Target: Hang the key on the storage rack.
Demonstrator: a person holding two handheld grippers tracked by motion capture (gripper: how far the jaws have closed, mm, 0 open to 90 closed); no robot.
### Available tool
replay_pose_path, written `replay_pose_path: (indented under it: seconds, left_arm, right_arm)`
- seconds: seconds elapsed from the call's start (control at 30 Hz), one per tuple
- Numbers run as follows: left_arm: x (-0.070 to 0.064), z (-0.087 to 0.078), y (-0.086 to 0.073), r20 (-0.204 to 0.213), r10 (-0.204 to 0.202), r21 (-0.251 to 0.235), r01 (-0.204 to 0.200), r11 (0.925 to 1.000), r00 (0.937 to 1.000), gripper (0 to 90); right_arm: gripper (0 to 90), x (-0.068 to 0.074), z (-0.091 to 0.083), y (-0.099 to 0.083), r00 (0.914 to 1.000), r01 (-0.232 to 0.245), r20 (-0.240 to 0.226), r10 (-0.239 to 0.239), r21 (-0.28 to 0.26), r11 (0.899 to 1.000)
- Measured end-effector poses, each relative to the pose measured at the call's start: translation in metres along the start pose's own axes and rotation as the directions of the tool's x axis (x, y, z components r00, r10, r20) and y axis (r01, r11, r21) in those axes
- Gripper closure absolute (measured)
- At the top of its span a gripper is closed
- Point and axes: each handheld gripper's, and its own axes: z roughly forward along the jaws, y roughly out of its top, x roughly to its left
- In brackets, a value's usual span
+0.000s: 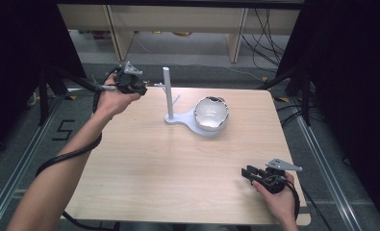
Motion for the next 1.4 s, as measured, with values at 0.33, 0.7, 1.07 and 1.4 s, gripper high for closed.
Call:
replay_pose_path:
  seconds: [0.33,0.7,1.07,1.4]
  left_arm:
    - [-0.008,0.016,0.01,-0.004,0.012,-0.003,-0.012,0.9999,0.9999,81.7]
    - [-0.009,0.022,0.01,-0.007,0.017,0.003,-0.017,0.9999,0.9998,81.7]
    - [-0.009,0.025,0.012,-0.007,0.021,0.014,-0.021,0.9997,0.9998,81.7]
    - [-0.01,0.027,0.007,-0.01,0.018,0.021,-0.018,0.9996,0.9998,81.7]
  right_arm:
    - [64.9,-0.001,-0.002,0.0,0.9994,-0.019,-0.029,0.019,-0.01,1.0]
    - [64.9,-0.003,-0.001,0.001,0.9993,0.016,-0.033,-0.016,-0.016,1.0]
    - [65.0,-0.003,-0.001,0.001,0.9992,0.014,-0.037,-0.014,-0.011,1.0]
    - [65.0,-0.004,0.0,0.001,0.9996,0.018,-0.023,-0.019,-0.015,1.0]
